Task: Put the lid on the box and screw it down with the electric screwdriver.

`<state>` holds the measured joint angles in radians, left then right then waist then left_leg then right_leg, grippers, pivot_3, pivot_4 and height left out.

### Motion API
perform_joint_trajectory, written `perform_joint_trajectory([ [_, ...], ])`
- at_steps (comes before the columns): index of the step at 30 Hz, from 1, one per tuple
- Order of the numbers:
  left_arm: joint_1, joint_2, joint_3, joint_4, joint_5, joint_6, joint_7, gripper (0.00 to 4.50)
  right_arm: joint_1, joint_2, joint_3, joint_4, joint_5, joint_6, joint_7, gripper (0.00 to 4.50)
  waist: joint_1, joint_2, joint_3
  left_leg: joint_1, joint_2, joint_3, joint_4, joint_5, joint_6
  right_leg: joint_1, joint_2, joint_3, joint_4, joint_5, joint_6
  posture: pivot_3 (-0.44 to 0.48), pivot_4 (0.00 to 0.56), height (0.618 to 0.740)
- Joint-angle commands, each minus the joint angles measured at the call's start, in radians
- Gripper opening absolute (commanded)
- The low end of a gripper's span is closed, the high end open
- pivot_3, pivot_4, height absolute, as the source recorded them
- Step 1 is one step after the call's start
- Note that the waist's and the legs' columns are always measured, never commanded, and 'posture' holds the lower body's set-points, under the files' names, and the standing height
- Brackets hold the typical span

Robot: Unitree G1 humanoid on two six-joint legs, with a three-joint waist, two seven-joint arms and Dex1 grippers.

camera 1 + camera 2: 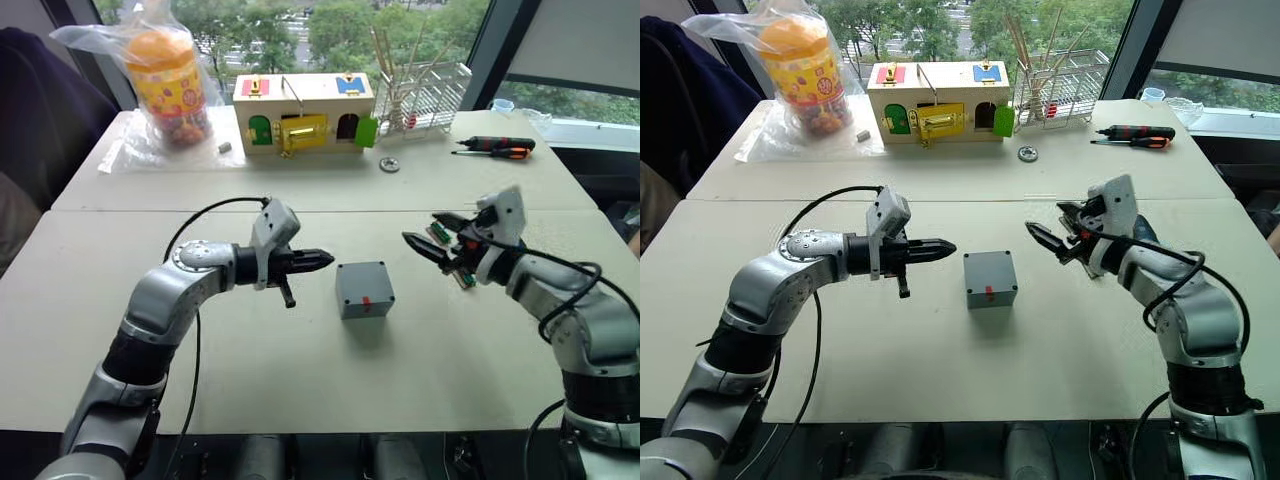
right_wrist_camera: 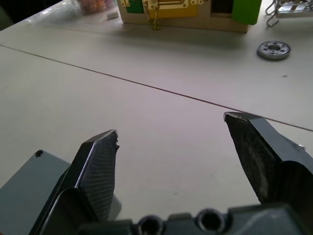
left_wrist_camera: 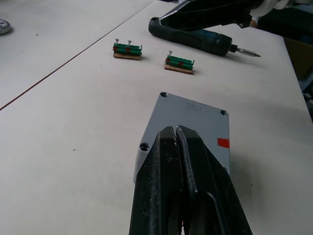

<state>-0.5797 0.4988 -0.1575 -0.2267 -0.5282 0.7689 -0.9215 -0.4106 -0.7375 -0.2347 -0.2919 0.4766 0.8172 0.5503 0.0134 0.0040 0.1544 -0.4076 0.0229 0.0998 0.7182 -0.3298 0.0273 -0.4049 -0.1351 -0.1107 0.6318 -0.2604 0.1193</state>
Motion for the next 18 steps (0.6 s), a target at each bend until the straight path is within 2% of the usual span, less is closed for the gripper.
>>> perform_joint_trajectory([
  [1,-0.027,0.001,-0.003,-0.055,-0.034,-0.008,-0.038,0.0,-0.072,-0.13,-0.059,0.09,0.018,0.135,0.034,4.46,-0.001,0.0,0.0,0.0,0.0,0.0,0.0,0.0,0.0,0.0,0.0,0.0,0.0,0.0,0.0,0.0,0.15,0.708],
  [5,-0.032,-0.01,-0.042,-0.113,-0.038,-0.019,-0.054,0.0,-0.119,-0.389,0.078,0.284,-0.053,0.158,0.226,4.46,0.0,0.002,0.002,0.0,0.0,0.001,0.0,0.0,0.0,0.0,-0.001,0.0,-0.001,0.0,0.0,0.0,0.15,0.708],
  [10,-0.024,-0.02,-0.076,-0.199,-0.037,-0.026,-0.043,0.0,-0.15,-0.578,0.303,0.521,-0.15,0.148,0.489,4.46,-0.005,0.002,0.002,0.0,0.0,0.002,-0.001,0.0,0.0,-0.001,0.0,0.001,-0.001,0.0,0.0,0.0,0.15,0.708],
  [13,-0.017,-0.037,-0.08,-0.218,-0.039,-0.021,-0.017,0.0,-0.185,-0.613,0.408,0.616,-0.187,0.149,0.643,4.46,-0.004,0.003,0.002,0.0,0.0,0.002,-0.002,0.0,0.0,-0.001,0.0,0.001,-0.001,0.0,0.0,0.0,0.15,0.708],
  [18,0.02,-0.047,-0.082,-0.227,-0.029,-0.026,0.019,0.0,-0.311,-0.539,0.518,0.835,-0.321,0.06,0.7,4.46,-0.009,0.004,0.002,0.0,0.0,0.002,-0.001,0.0,0.0,-0.001,0.0,0.001,-0.001,0.0,-0.001,0.0,0.15,0.708],
])
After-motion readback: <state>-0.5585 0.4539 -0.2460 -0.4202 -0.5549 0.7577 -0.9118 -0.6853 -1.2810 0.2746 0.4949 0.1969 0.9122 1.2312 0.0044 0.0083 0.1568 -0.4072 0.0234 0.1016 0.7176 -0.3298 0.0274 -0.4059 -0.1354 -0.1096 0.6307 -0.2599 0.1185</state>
